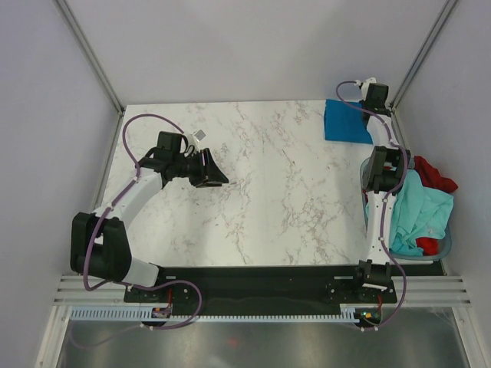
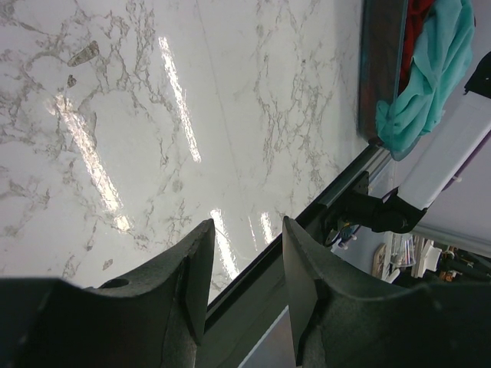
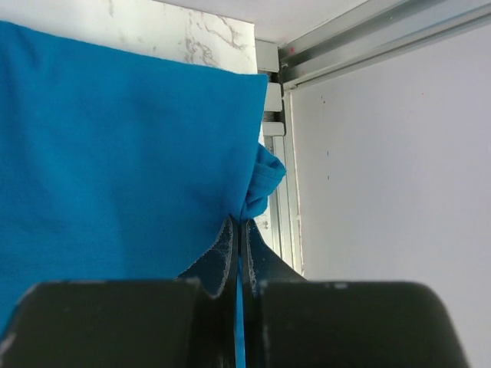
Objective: Fold and stack the t-shirts
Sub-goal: Neatly place the folded tshirt to the corner
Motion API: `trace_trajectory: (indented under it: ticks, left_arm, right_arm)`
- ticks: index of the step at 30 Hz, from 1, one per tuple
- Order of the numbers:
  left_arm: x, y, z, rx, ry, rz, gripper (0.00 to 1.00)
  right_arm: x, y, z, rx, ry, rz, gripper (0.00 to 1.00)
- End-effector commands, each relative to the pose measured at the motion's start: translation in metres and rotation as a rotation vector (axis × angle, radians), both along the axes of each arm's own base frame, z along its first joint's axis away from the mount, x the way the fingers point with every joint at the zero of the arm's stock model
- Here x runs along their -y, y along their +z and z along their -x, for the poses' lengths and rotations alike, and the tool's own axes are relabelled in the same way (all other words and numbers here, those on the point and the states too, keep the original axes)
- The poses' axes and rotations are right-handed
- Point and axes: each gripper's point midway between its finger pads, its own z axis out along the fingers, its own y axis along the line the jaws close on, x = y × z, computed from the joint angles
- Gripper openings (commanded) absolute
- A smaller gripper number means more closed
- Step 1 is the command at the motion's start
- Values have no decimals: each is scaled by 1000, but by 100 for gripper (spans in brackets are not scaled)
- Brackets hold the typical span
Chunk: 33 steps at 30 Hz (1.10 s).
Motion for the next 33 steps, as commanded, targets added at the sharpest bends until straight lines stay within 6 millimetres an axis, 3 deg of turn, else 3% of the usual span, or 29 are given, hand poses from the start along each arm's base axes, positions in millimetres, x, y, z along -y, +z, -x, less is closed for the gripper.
trace_trajectory:
  ticks: [1, 4, 7, 9, 10, 11, 12, 13, 15, 16, 18, 19, 20, 22, 23, 24, 28, 32, 33]
  left_arm:
    - [3, 1, 1, 4, -24, 14, 48]
    - [2, 2, 0, 15, -18, 7, 48]
    - [1, 1, 0, 16, -15, 1, 48]
    - [1, 0, 0, 14, -16, 2, 49]
    - [1, 1, 0, 17, -16, 3, 49]
    - [1, 2, 0, 20, -16, 4, 49]
    - [1, 4, 1, 24, -17, 4, 49]
    - [1, 7, 1, 36, -16, 5, 49]
    - [0, 10, 1, 49, -12, 1, 49]
    - [-1, 12, 1, 62, -6, -3, 49]
    - [-2, 14, 1, 75, -2, -10, 49]
    - [-4, 14, -1, 85, 4, -19, 49]
    - [-5, 18, 0, 96, 5, -17, 49]
    - [-4, 23, 0, 117, 0, -13, 49]
    - [-5, 26, -1, 128, -1, -12, 50]
    - [-4, 27, -1, 133, -4, -12, 50]
    - [-5, 33, 0, 163, -6, -13, 50]
    - [-6, 38, 0, 186, -5, -11, 49]
    - [-6, 38, 0, 186, -2, -12, 49]
  right_arm:
    - [14, 29, -13, 100, -2, 30, 2]
    - [13, 33, -21, 147, 5, 25, 10]
    - [13, 55, -28, 221, -3, 19, 22]
    - [12, 63, -28, 250, -11, 6, 40]
    - [10, 81, -27, 283, -20, 3, 48]
    - [9, 77, -22, 276, -48, -1, 60]
    - [8, 84, -20, 290, -59, 1, 66]
    - [5, 108, -16, 323, -63, -4, 69]
    - [-2, 110, -8, 327, -69, -58, 70]
    - [-7, 135, -3, 368, -69, -81, 70]
    - [-20, 133, 4, 384, -83, -205, 68]
    - [-28, 154, 8, 429, -77, -258, 67]
    - [-40, 138, 11, 402, -60, -320, 65]
    - [-67, 147, 13, 444, -32, -448, 61]
    - [-85, 134, 18, 407, -28, -478, 59]
    - [-96, 141, 21, 411, -25, -502, 59]
    - [-150, 126, 27, 304, 27, -648, 59]
    - [-195, 98, 34, 211, 92, -726, 36]
    - [-214, 93, 36, 188, 120, -736, 33]
